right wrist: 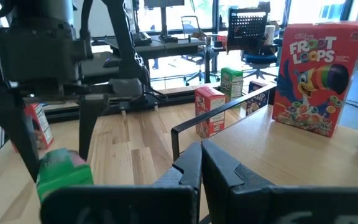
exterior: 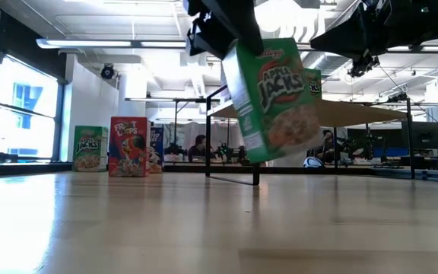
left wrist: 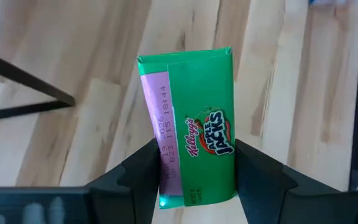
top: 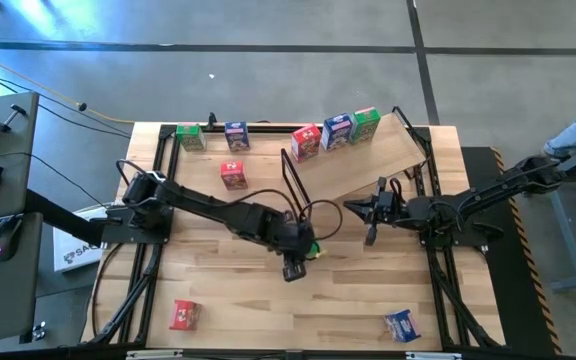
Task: Stack cereal on shelf
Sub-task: Put the bottom green cereal box on the shelf aligned with the green cereal box
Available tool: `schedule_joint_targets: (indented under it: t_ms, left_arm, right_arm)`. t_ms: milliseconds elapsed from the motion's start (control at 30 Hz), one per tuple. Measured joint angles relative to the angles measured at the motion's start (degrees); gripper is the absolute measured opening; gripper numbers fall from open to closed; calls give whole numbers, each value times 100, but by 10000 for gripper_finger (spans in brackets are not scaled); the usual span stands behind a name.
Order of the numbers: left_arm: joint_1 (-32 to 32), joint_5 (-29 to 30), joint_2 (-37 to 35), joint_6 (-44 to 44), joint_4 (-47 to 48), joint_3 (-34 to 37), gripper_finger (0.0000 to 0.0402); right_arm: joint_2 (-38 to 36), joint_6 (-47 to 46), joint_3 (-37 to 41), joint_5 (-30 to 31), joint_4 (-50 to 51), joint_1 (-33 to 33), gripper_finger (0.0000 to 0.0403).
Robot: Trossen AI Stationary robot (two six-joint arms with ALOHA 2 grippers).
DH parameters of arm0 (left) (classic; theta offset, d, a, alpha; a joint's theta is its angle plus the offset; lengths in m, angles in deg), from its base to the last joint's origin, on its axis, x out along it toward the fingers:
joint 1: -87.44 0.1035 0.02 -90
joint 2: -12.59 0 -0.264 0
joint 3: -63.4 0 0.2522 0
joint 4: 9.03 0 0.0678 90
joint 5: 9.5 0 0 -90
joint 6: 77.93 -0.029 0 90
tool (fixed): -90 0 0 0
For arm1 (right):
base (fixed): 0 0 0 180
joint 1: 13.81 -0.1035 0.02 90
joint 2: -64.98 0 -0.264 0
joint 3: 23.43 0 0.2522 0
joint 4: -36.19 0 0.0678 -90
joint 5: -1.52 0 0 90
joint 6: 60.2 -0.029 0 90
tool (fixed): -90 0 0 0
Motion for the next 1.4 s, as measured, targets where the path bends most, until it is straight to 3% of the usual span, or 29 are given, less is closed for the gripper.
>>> schedule_joint_targets:
  t_ms: [400, 933, 1133, 1400]
  left_arm:
    - [1, -135, 195, -17, -142, 0, 173]
    - [33, -201, 112, -326, -199, 1, 244]
    - [-349, 767, -516, -328, 116, 249, 202]
    - [-833, 503, -1547, 882, -1089, 2316, 119]
  right_arm:
    - [-2, -15, -1, -12, -21, 0, 0]
    - [0, -136, 1, -275, 166, 0, 11]
    - [50, -212, 1, -483, 221, -120, 79]
    - [471, -161, 5, -509, -156, -493, 167]
